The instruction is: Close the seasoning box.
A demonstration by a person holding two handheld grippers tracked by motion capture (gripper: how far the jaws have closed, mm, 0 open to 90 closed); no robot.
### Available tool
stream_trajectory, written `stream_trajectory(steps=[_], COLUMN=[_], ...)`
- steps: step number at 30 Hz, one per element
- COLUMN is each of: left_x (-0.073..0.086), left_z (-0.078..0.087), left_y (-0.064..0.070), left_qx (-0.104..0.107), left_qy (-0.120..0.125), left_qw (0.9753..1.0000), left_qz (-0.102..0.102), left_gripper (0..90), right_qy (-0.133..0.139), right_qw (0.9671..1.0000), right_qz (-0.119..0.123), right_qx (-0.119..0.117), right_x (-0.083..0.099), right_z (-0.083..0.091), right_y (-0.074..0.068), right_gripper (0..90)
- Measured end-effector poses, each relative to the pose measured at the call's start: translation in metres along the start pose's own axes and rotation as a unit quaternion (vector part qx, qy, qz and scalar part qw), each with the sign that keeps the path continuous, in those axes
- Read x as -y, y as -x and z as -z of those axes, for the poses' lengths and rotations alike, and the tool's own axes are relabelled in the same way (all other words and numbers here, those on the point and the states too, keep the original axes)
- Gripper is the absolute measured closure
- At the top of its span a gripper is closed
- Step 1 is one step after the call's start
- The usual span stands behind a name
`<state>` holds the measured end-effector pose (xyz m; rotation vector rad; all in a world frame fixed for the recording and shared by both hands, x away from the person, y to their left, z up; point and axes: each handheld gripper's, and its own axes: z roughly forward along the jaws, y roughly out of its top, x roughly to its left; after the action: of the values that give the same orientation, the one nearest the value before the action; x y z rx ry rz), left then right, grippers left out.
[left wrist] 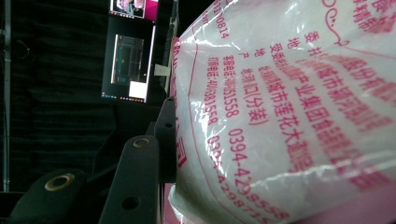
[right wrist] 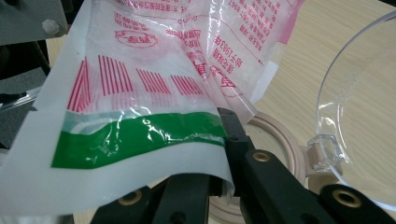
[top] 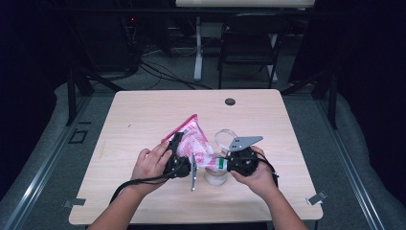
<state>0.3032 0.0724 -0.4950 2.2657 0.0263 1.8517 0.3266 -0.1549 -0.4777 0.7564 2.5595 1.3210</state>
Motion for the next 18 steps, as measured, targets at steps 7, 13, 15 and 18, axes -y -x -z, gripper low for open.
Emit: stream_trajectory(steps=[7, 13, 15, 18], left_x=[-0.0002, -0.0004, -0.0006, -0.0009], left_z=[0.0004, 0.001, 0.0012, 0.0015], left_y=[-0.0002, -0.0012, -0.0014, -0.0019], left_qx=[-0.004, -0.006, -0.007, -0.01], left_qy=[0.002, 0.003, 0.004, 0.005], left_qw=[1.0, 1.0, 1.0, 0.9999], left_qz=[-0.002, -0.002, -0.004, -0.007], left_gripper=[62.5, 62.6, 62.7, 62.7], right_qy=[0.0, -0.005, -0.005, -0.005], right_qw=[1.0, 1.0, 1.0, 1.0], right_qz=[0.0, 0.001, 0.001, 0.001], right_qx=[0.001, 0.001, 0.001, 0.0], right_x=[0.0006, 0.0008, 0.0008, 0.0009], right_z=[-0.0009, -0.0016, -0.0017, -0.0016], right_y=[0.0002, 0.0001, 0.0001, 0.0002], right_gripper=[90.0, 90.0, 90.0, 90.0])
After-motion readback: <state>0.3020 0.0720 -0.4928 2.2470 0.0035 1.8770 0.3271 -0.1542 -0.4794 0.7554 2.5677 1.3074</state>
